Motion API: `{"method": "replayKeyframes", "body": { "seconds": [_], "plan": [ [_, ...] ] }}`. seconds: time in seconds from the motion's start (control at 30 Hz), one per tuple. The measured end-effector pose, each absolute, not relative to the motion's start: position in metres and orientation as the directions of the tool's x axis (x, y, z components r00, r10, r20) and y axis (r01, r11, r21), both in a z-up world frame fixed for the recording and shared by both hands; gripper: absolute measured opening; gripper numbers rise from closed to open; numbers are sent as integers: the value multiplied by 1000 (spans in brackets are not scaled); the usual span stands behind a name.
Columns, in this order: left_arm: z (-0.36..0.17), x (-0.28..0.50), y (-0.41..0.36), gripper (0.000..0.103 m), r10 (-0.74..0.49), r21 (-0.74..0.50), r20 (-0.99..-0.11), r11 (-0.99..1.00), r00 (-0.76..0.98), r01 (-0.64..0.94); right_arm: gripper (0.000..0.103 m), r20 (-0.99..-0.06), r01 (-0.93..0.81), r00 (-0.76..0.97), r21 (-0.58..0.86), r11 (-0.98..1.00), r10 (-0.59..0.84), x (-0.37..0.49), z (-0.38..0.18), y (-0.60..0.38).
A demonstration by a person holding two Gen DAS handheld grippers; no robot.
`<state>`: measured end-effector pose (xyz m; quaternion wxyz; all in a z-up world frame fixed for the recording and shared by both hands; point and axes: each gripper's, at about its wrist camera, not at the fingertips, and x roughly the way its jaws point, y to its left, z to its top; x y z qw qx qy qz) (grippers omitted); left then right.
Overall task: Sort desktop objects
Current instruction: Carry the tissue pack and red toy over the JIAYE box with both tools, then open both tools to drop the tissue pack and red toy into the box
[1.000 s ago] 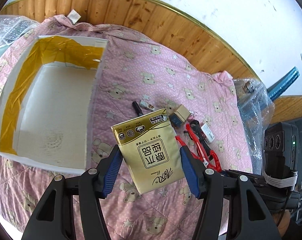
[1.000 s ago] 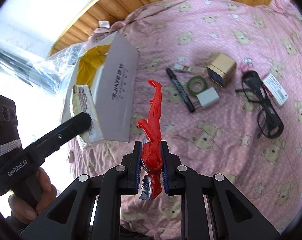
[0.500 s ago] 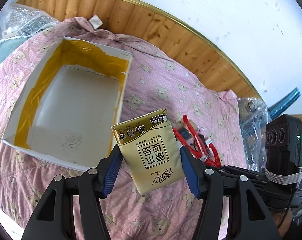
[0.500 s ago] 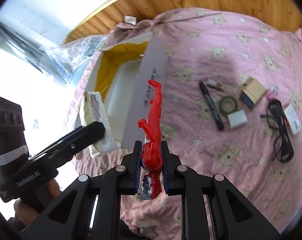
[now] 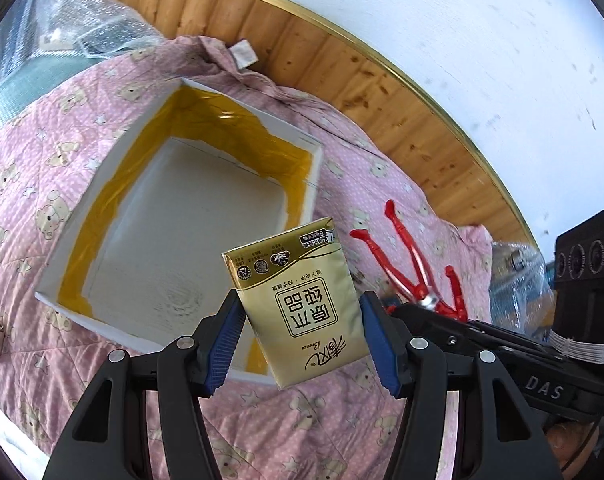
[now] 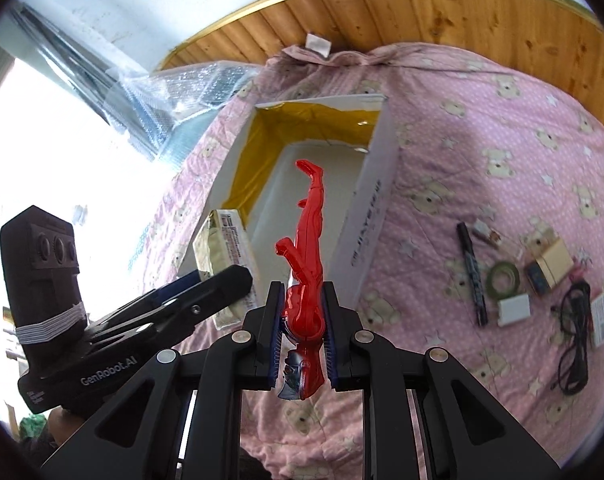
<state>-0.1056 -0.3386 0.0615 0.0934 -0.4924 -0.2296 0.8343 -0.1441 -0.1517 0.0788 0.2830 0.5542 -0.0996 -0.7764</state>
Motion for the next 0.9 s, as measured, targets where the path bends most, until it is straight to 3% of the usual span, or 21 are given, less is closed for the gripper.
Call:
{"method": "replayKeyframes", "body": {
  "seconds": [0.6, 0.67, 0.7, 0.73, 0.9],
  "plan": [
    [22, -172, -408, 60, 273, -410, -826, -891, -494, 194, 19, -817, 444, -184, 427, -788, -547, -216, 60, -230],
    [12, -185, -412, 60, 262, -393, -837, -898, -480, 195, 23, -813, 452, -185, 428, -782, -552, -225, 50, -236],
    [4, -192, -414, 60, 259, -387, -845, -900, -467, 200, 32, -820, 447, -182, 423, -788, -543, -230, 44, -238],
    [-5, -197, -416, 60, 258, -382, -853, -901, -453, 206, 35, -827, 436, -175, 421, -795, -534, -233, 37, -239],
    [-37, -205, -422, 62, 255, -370, -884, -893, -392, 256, 36, -836, 411, -127, 445, -796, -533, -239, 17, -234]
  ]
}}
